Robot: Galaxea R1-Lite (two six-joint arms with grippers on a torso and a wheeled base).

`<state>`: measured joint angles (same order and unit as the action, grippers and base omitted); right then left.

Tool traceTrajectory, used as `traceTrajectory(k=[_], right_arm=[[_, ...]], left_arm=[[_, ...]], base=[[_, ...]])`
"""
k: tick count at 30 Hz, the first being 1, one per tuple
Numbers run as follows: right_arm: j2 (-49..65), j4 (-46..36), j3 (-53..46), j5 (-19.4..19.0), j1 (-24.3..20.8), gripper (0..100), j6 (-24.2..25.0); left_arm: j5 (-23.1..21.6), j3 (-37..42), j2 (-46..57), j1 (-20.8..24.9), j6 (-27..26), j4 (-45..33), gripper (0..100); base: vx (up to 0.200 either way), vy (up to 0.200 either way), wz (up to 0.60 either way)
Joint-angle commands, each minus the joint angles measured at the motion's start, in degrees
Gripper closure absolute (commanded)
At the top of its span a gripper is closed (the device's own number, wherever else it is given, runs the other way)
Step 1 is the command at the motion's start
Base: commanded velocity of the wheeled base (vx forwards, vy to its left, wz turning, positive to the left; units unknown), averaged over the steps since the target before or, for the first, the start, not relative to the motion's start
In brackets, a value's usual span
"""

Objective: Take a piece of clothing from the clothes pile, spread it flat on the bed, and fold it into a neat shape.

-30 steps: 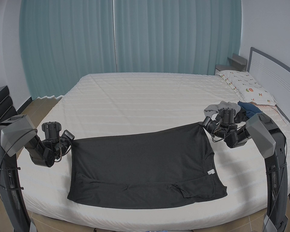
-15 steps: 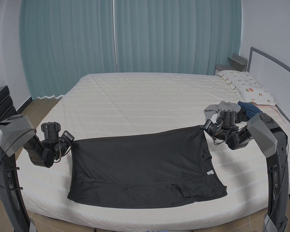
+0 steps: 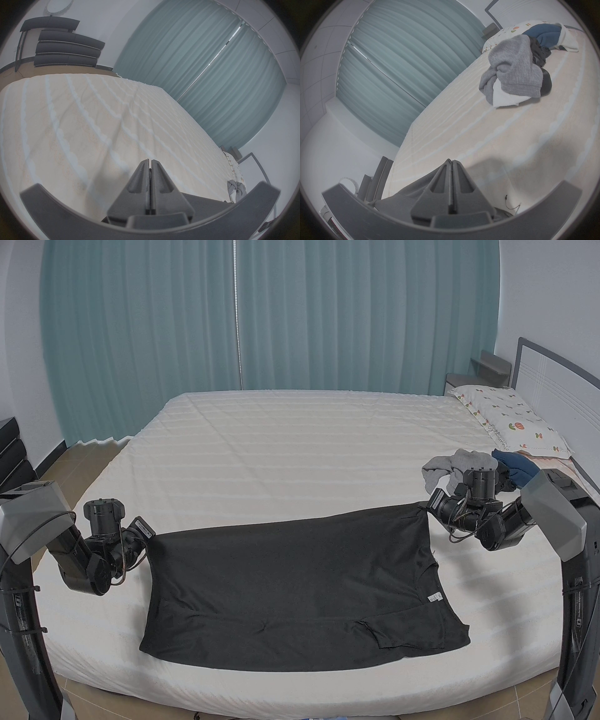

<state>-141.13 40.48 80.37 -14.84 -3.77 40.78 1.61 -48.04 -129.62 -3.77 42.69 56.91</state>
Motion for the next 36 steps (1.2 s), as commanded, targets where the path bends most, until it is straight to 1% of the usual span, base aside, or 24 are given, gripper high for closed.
traceTrajectory(k=[1,9,11,13,15,19,20,21,23,27,28,30,33,36], right_arm=[[0.9,0.0,-0.7,0.0,0.0,100,0.1],[0.9,-0.1,-2.9,0.0,-0.3,100,-0.4],[1.2,-0.1,-3.7,-0.1,-0.2,100,-0.5],[1.4,-0.1,-4.7,-0.1,0.0,100,-1.4],[1.9,-0.2,-5.6,-0.1,0.2,100,-2.1],[3.8,-0.3,-9.9,-0.8,0.3,100,-3.6],[3.8,-0.2,-10.1,-0.9,0.3,100,-3.7],[4.7,0.1,-13.0,-1.6,0.3,100,-5.0],[5.6,0.1,-15.0,-2.0,0.2,100,-5.7],[6.0,0.1,-17.3,-2.0,0.1,100,-6.2],[6.6,0.1,-18.9,-2.0,0.2,100,-6.9],[7.5,0.1,-20.8,-2.0,0.2,100,-7.6],[8.5,0.1,-23.2,-2.3,0.1,100,-8.5],[10.3,0.1,-26.8,-2.7,-0.1,100,-9.4]], left_arm=[[0.1,0.0,-0.4,0.0,0.1,0.2,100],[0.0,1.0,0.0,0.0,-0.6,0.0,100],[-0.2,1.8,0.4,-0.1,-1.9,0.0,100],[-0.6,3.3,1.2,-0.2,-4.7,0.1,100],[-0.6,4.4,1.6,-0.2,-6.2,0.1,100],[-0.6,6.2,1.7,-0.2,-9.6,0.1,100],[-0.6,6.3,1.7,-0.2,-9.7,0.1,100],[-0.6,7.4,2.2,-0.2,-11.0,0.1,100],[-0.6,8.6,2.9,-0.1,-11.6,0.0,100],[-0.6,10.5,3.9,-0.1,-12.7,0.0,100],[-0.6,11.8,4.4,-0.1,-14.1,0.0,100],[-0.6,13.4,4.4,-0.1,-15.3,0.2,100],[-0.6,15.5,3.9,0.0,-15.8,0.6,100],[-0.6,17.7,3.9,0.3,-15.9,2.9,100]], base=[[0.000,0.000,0.00],[0.000,0.000,0.00],[0.000,0.000,0.00],[0.000,0.000,0.00],[0.000,0.000,0.00],[0.000,0.000,0.00],[0.000,0.000,0.00],[0.000,0.000,0.00],[0.000,0.000,0.00],[0.000,0.000,0.00],[0.000,0.000,0.00],[0.000,0.000,0.00],[0.000,0.000,0.00],[0.000,0.000,0.00]])
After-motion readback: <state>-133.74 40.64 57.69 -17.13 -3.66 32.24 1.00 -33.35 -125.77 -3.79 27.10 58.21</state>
